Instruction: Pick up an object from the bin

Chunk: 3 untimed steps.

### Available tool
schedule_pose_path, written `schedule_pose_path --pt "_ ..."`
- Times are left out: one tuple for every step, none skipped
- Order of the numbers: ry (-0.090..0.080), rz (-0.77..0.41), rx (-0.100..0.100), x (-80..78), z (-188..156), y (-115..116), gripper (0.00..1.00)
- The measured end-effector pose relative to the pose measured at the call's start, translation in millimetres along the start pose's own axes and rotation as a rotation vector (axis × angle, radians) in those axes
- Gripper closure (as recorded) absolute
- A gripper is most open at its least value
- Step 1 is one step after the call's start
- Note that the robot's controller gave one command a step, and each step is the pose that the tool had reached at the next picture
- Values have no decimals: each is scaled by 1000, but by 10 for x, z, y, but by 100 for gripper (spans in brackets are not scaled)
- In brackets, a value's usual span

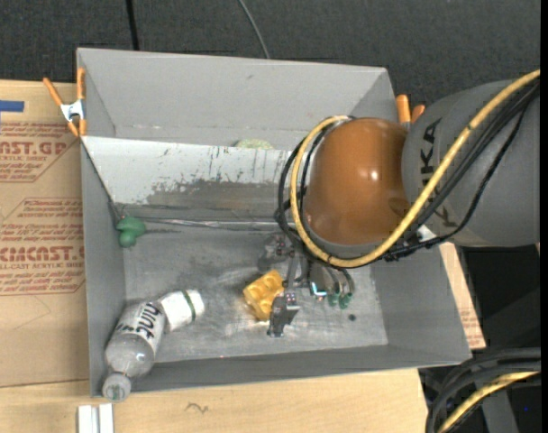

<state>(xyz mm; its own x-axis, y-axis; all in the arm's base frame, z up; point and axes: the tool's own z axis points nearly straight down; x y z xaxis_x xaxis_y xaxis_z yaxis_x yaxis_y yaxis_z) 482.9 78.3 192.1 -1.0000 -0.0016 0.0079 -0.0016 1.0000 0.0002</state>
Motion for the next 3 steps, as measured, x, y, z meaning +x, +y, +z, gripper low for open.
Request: schedule_pose_path --pt "-8 1 -1 -18 -39 -4 0" --pt "-13 -90 0 -274 637 -273 0" --pt "-4 -115 0 -433 1224 -440 0"
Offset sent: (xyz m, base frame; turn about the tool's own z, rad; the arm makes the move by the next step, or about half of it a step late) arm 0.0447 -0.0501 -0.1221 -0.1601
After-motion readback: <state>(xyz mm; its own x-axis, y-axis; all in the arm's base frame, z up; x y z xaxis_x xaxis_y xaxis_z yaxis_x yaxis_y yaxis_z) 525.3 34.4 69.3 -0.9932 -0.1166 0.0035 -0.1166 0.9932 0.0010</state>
